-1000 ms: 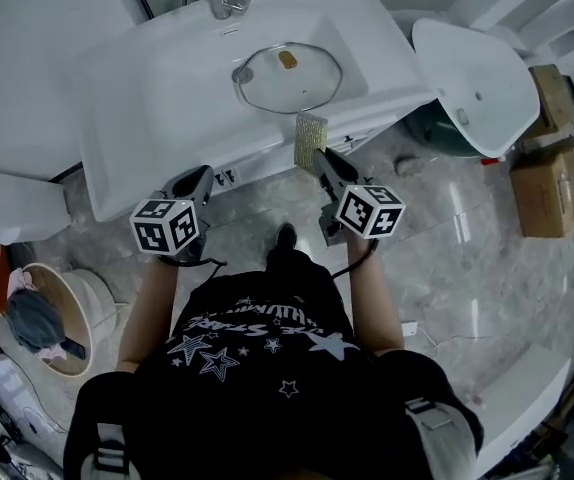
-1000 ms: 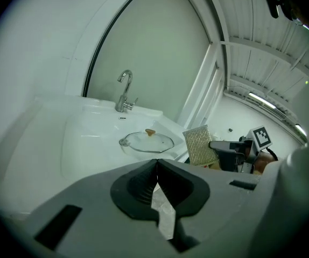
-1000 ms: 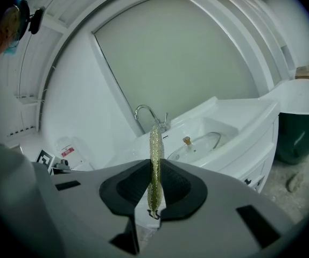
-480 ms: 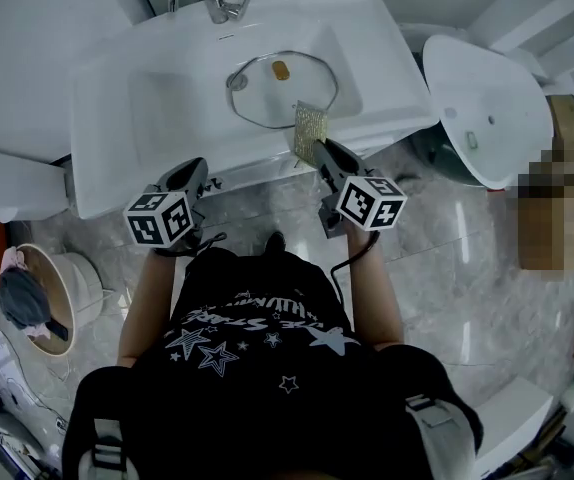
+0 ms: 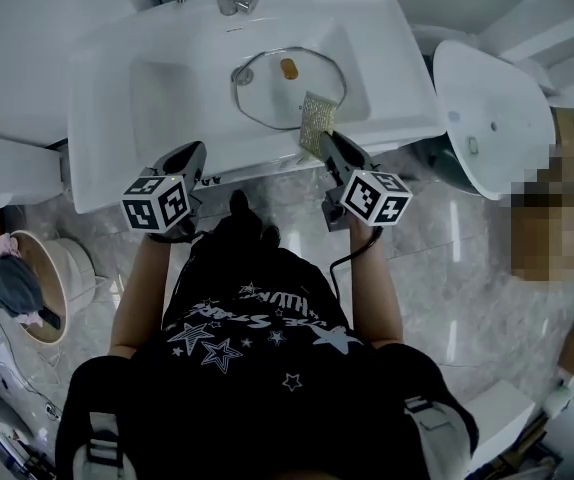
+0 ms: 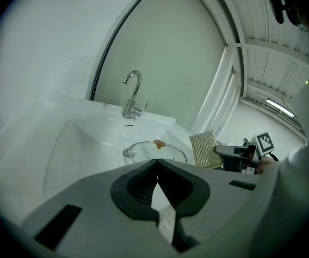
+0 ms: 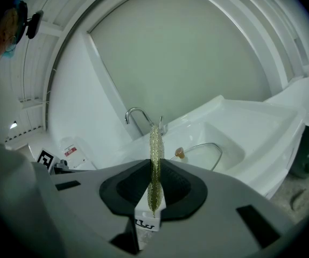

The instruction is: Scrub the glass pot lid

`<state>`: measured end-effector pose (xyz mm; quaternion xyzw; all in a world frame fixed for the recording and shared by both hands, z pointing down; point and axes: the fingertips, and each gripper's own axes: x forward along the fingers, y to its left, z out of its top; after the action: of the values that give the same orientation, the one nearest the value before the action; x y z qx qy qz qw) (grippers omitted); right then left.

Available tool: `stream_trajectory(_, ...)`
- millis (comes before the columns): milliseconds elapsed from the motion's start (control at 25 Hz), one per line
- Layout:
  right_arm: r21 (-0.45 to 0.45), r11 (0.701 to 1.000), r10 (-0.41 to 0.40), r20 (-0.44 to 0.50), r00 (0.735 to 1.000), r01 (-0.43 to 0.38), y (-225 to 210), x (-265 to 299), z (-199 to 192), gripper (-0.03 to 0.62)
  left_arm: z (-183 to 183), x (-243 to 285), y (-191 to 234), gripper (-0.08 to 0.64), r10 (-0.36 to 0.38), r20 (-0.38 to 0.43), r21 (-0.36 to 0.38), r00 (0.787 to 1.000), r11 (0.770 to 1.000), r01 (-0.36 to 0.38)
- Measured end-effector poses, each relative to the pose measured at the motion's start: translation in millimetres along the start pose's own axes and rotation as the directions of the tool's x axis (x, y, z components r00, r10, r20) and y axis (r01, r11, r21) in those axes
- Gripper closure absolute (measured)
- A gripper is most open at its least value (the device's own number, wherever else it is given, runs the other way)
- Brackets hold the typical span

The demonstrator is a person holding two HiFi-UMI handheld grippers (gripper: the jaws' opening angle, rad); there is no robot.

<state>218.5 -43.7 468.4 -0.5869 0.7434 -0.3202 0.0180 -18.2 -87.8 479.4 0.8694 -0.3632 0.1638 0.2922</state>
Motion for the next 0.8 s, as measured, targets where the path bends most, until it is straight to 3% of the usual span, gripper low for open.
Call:
stream_trajectory(240,-0.033,0.998,-0.057,-0.002,0.998,0.057,-12.3,28.9,29.6,0.537,31.6,29.9,18.4,0.551,-0.044,0.004,0.009,0.999,0.999,0.044)
stream_trajectory(440,-0.112,0.992,-0.069,-0.028,0.997,0.066,-15.8,67.6,54.4,0.537,60.0,53.9,41.3,0.551,-0.065,0.022,-0.005,0.998,0.998,0.065)
stream_trajectory(800,-0.300,0.947,-0.161,-0.127,0.979,0.117,-33.0,136.4,77.1,0.537,93.8,85.3,78.6,0.551,-0.083,0.036,-0.022,0.996,0.996,0.083)
